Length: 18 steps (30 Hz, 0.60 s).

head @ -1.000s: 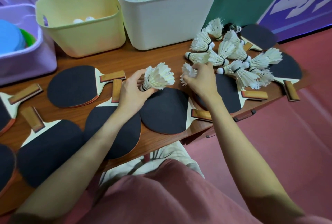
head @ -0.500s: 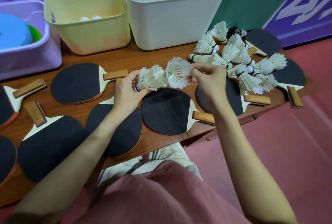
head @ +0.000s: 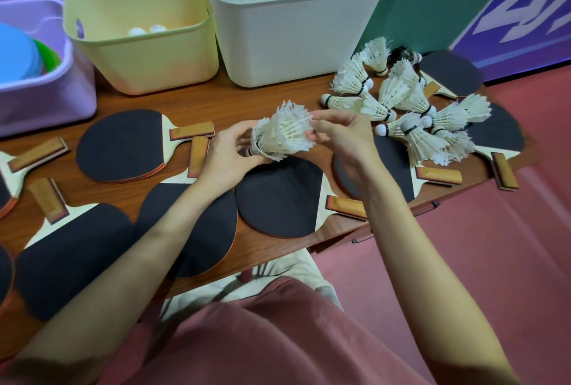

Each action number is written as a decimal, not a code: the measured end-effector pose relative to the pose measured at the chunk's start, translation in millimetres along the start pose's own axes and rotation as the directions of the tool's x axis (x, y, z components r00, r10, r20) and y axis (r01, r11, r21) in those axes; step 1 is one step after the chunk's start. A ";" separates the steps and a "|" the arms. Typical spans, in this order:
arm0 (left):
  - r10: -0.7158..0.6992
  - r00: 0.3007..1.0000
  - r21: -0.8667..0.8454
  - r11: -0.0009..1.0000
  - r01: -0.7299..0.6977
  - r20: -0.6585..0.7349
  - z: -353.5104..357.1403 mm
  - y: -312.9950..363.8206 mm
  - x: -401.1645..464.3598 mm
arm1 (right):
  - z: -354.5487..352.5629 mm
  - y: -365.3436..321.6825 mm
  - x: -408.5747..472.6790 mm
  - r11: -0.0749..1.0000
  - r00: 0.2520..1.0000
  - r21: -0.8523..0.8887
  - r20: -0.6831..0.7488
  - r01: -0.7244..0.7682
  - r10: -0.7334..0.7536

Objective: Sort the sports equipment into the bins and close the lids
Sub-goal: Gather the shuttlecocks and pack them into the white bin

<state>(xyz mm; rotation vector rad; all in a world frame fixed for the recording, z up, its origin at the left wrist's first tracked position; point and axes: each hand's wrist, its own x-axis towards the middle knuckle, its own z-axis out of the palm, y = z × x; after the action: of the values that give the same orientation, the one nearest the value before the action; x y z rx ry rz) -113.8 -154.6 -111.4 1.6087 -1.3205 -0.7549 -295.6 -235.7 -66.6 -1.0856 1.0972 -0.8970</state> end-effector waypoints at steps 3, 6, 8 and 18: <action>0.001 1.000 0.004 1.000 -0.001 0.006 2.6 0.2 7.0 | 1.4 4.7 6.0 0.995 0.999 -0.081 0.004 0.050 -0.049; -0.035 0.999 -0.083 0.996 0.033 -0.014 2.2 -0.5 11.8 | 0.5 2.2 11.8 0.967 0.985 -0.196 -0.014 0.165 -0.171; -0.059 0.998 -0.125 0.991 0.056 -0.023 2.3 -1.2 14.2 | -2.8 2.4 16.4 0.944 0.971 -0.250 -0.049 0.213 -0.232; -0.074 0.996 -0.130 0.989 0.066 -0.052 -1.3 1.1 25.9 | -28.0 25.4 58.1 0.728 0.931 -0.685 -0.284 -0.029 -0.230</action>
<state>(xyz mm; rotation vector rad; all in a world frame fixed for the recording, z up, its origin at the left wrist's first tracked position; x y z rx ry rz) -106.8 -179.4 -107.8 1.5689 -1.1563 -0.8141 -308.1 -290.5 -107.2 -1.6450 1.7703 -0.8030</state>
